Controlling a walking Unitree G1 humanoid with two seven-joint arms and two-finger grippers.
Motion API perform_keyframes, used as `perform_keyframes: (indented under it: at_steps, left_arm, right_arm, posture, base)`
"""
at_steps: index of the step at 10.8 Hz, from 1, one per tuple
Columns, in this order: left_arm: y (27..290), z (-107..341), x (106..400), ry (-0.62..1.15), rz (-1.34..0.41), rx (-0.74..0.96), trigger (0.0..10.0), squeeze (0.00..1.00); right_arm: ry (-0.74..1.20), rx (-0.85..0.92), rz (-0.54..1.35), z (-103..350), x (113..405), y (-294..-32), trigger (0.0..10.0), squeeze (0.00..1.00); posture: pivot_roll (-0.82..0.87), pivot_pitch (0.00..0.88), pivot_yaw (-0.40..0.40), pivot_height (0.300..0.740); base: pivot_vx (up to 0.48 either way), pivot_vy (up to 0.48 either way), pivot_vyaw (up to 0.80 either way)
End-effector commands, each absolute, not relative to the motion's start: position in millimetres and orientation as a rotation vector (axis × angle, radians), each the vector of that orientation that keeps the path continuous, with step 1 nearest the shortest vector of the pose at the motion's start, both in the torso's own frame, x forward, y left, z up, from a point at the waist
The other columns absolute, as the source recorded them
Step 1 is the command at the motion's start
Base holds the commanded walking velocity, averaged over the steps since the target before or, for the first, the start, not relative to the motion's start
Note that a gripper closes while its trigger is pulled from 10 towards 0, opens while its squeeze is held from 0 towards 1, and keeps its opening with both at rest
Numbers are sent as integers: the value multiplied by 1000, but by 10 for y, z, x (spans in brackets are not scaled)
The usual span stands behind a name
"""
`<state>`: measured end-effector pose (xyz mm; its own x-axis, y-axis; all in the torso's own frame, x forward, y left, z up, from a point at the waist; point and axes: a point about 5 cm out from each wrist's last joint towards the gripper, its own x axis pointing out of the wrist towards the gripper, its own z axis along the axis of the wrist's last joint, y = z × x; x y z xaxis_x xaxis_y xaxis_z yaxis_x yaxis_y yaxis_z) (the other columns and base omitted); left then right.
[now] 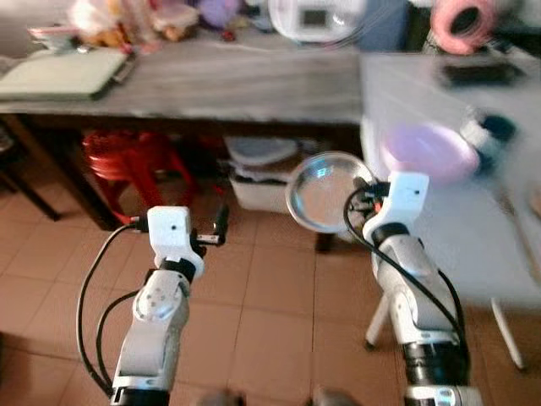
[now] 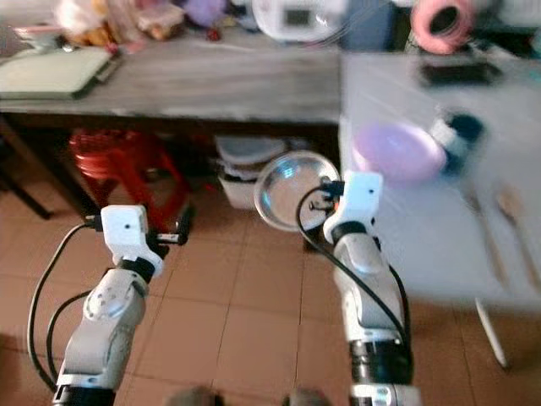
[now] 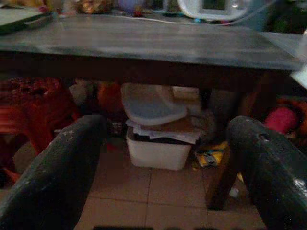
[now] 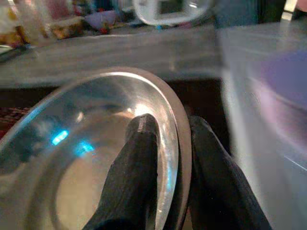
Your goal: Setting the table
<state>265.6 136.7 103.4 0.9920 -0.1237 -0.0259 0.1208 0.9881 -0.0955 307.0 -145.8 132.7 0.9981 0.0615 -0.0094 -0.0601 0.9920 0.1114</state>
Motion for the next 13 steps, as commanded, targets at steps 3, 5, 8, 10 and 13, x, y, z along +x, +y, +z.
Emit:
perform_keyframes:
  at_steps: [3,5,8,10,13]
  left_arm:
    - [1430,1027,2667,33,-103,-91,10000,0]
    - [1420,1029,2672,30,-109,-89,10000,0]
    - [1393,1027,2699,30,-115,-97,10000,0]
    - [1379,1034,2712,22,-125,-84,10000,0]
    - [1346,1059,2705,7,-154,-46,10000,0]
  right_arm:
    - [-23,109,104,1398,3104,-1345,10000,0]
    - [-30,103,103,1406,3101,-1348,10000,0]
    - [-58,81,91,1467,3147,-1418,10000,0]
    - [-67,74,76,1493,3168,-1466,10000,0]
    - [-70,83,90,1473,3118,-1370,10000,0]
  posture:
    - [-27,50,66,740]
    - [-34,49,67,740]
    - [-43,43,69,740]
    - [-48,40,69,740]
    - [-42,49,78,740]
  base:
    - [459,0,0]
    - [420,0,0]
    - [403,184,0]
    - [336,343,0]
    - [336,342,0]
